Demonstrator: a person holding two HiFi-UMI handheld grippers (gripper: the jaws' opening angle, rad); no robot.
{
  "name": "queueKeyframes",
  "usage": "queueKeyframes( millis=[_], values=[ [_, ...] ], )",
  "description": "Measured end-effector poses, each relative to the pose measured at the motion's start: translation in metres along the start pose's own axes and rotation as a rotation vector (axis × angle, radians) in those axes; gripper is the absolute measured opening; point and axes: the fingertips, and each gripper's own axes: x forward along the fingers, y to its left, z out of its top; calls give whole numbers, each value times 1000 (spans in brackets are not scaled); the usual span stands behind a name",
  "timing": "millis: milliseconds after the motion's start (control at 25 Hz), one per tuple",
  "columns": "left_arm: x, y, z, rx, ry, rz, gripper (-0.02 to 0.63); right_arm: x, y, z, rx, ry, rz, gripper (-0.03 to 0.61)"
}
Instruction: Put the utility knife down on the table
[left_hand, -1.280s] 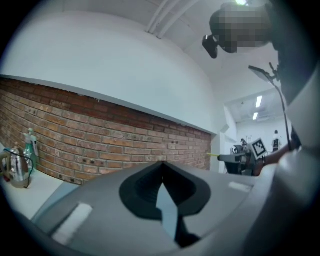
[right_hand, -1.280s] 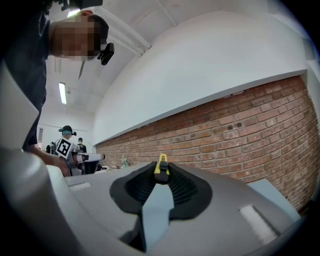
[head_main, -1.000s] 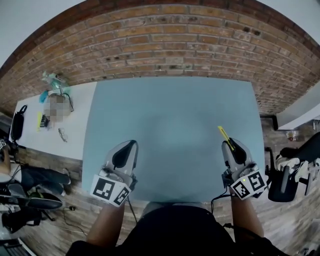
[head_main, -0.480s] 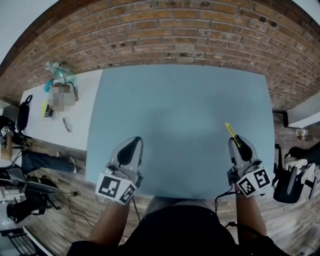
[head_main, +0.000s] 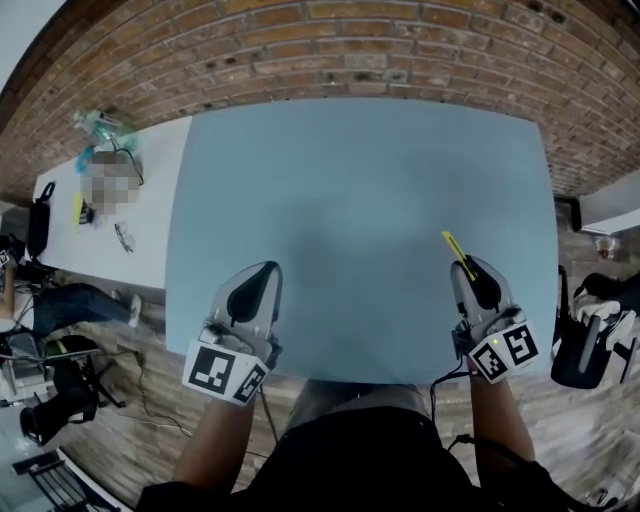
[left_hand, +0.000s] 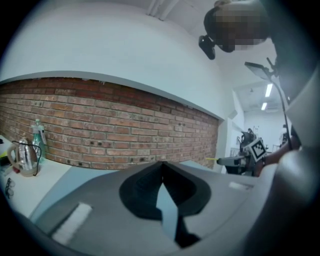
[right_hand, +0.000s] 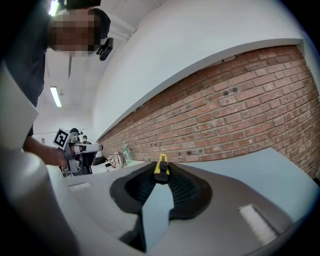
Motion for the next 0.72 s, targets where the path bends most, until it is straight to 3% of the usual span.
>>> queueKeyframes(
  millis=[720],
  values=[
    [2,6,-26,-2,71,-13,5,12,-10,-22,-10,32,-13,74]
  ],
)
